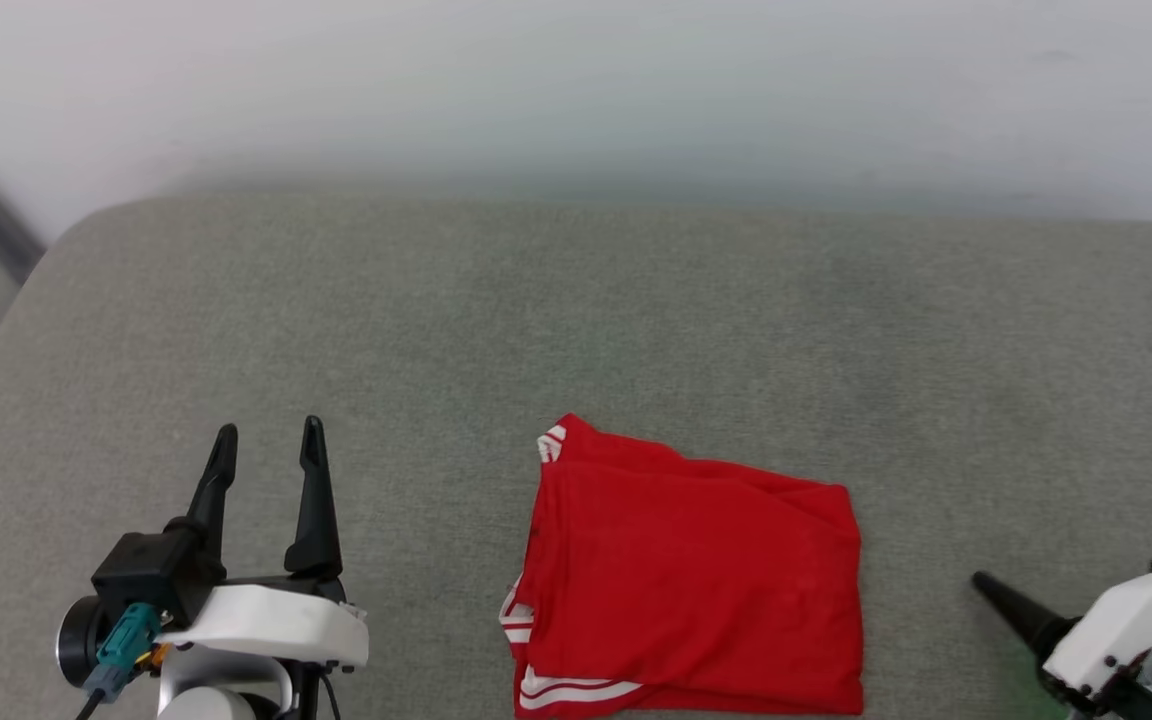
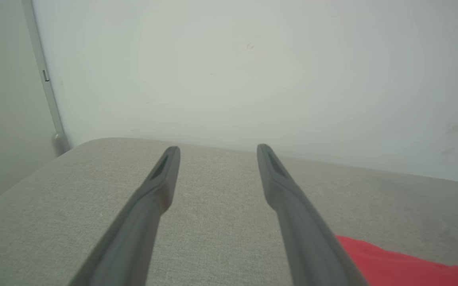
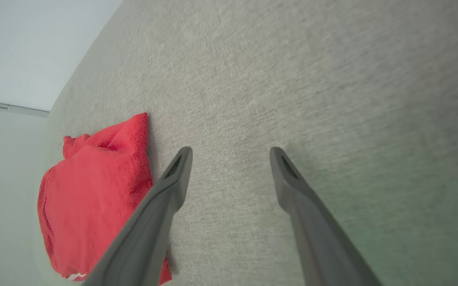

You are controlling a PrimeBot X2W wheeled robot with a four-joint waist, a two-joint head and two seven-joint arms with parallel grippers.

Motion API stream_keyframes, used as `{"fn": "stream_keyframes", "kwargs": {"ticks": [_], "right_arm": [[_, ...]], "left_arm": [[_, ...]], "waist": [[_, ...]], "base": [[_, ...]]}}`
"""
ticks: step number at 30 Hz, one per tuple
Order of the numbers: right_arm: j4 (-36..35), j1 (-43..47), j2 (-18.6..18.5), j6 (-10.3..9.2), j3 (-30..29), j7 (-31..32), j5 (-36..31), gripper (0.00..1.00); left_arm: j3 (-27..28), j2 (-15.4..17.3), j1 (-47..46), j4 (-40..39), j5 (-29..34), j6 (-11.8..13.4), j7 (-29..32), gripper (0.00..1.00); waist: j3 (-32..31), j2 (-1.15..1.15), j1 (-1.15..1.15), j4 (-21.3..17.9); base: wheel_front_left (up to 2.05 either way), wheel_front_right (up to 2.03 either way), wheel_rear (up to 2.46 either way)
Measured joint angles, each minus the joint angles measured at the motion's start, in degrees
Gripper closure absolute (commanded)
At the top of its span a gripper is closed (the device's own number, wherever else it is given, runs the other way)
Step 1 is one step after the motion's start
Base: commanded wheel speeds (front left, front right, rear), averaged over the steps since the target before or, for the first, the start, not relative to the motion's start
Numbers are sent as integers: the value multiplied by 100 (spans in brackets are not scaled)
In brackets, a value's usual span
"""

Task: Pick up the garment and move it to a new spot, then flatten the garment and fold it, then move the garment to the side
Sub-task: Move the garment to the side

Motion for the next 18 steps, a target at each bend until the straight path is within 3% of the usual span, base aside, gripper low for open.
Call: {"fn": "stream_keyframes", "kwargs": {"ticks": [5, 12, 13, 14, 15, 18], "right_arm": [[382, -370, 255, 0, 130, 902, 788, 0], [812, -767, 431, 5, 459, 1642, 1455, 0], [849, -794, 433, 7, 501, 1678, 1478, 11], [876, -813, 436, 7, 533, 1678, 1482, 74], [898, -829, 441, 5, 557, 1677, 1494, 100], [884, -844, 461, 0, 670, 1593, 1481, 100]], "left_arm": [[40, -103, -125, -3, 108, -102, -1, 0], [88, -244, -217, 110, 210, -224, -1, 0], [94, -261, -223, 129, 221, -242, -1, 0], [101, -277, -237, 148, 240, -254, -1, 0], [110, -292, -246, 162, 258, -276, -1, 0], [135, -310, -268, 199, 318, -300, -1, 0]], "waist": [[230, 0, 0, 214], [445, 0, 0, 415], [457, 0, 0, 436], [464, 0, 0, 452], [467, 0, 0, 464], [445, 0, 0, 464]], "base": [[0, 0, 0], [0, 0, 0], [0, 0, 0], [0, 0, 0], [0, 0, 0], [0, 0, 0]]}}
